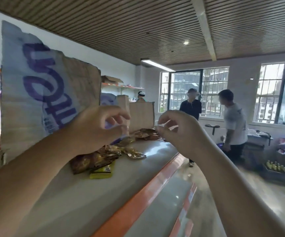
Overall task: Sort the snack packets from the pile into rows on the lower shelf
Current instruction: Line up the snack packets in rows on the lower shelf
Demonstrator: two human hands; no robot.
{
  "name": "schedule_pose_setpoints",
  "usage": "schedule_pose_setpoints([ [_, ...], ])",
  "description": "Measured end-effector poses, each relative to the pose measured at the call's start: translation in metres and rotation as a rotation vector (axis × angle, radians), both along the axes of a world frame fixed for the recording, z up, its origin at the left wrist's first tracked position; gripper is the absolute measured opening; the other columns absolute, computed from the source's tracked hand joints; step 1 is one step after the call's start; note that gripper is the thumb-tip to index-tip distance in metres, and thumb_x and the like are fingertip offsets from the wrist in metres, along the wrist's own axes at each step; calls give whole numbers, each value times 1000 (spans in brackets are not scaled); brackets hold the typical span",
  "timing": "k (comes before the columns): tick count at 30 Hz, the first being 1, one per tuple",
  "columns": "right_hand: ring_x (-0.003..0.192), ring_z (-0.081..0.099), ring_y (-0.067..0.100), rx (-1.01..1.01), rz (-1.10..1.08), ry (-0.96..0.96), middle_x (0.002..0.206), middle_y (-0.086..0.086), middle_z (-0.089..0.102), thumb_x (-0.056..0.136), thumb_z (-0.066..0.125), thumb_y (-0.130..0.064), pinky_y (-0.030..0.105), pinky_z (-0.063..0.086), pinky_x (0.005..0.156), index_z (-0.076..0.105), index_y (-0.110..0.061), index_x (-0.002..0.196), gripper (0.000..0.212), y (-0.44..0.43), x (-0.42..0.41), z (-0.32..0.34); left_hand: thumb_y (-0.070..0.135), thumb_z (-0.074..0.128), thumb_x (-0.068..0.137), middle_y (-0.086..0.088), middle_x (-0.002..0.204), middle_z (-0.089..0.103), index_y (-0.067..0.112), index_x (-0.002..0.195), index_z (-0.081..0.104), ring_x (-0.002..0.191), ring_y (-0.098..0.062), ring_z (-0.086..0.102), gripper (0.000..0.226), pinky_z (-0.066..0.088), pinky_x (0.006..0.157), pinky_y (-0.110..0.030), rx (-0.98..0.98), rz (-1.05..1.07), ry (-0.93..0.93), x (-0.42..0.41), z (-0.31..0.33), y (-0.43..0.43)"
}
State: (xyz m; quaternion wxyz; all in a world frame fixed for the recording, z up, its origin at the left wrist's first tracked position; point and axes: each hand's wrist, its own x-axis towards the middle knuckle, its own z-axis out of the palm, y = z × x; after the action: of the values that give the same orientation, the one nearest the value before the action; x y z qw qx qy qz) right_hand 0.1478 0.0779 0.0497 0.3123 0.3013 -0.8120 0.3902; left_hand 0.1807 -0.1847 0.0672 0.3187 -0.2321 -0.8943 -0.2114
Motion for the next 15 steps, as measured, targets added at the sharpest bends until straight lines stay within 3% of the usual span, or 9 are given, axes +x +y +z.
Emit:
schedule_pose_setpoints([
  [6, 87, 65, 12, 26, 181, 33, 90, -9, 67, 89, 77, -26, 36, 54, 77, 67, -26, 88, 9, -16, -96, -6, 66, 57, 87, 28, 101, 66, 54, 111, 63, 97, 14, 58, 28, 50, 74, -22, -121, 265, -76, -16, 7, -15],
  [10, 84, 65, 7, 60, 317, -1, 90, -13, 67, 87, 73, -40, 35, 55, 71, 64, -35, 84, 11, -16, -158, -14, 60, 61, 85, 26, 96, 67, 52, 108, 65, 95, 14, 60, 25, 49, 73, -21, -158, 437, -65, -24, 17, 0],
  [13, 67, 61, 0, 241, 364, -75, 86, -20, 65, 87, 73, -46, 22, 43, 52, 62, -41, 85, 12, -25, -200, -14, 65, 57, 84, 34, 101, 65, 54, 110, 65, 96, 13, 60, 29, 49, 73, -19, -200, 570, -159, -32, 22, 18],
  [15, 58, 57, 0, 410, 404, -176, 80, -13, 60, 91, 71, -35, 15, 36, 46, 58, -33, 81, 17, -39, -221, -12, 69, 57, 84, 38, 102, 62, 55, 111, 63, 94, 14, 59, 31, 48, 71, -19, -227, 666, -258, -45, 25, 29],
])
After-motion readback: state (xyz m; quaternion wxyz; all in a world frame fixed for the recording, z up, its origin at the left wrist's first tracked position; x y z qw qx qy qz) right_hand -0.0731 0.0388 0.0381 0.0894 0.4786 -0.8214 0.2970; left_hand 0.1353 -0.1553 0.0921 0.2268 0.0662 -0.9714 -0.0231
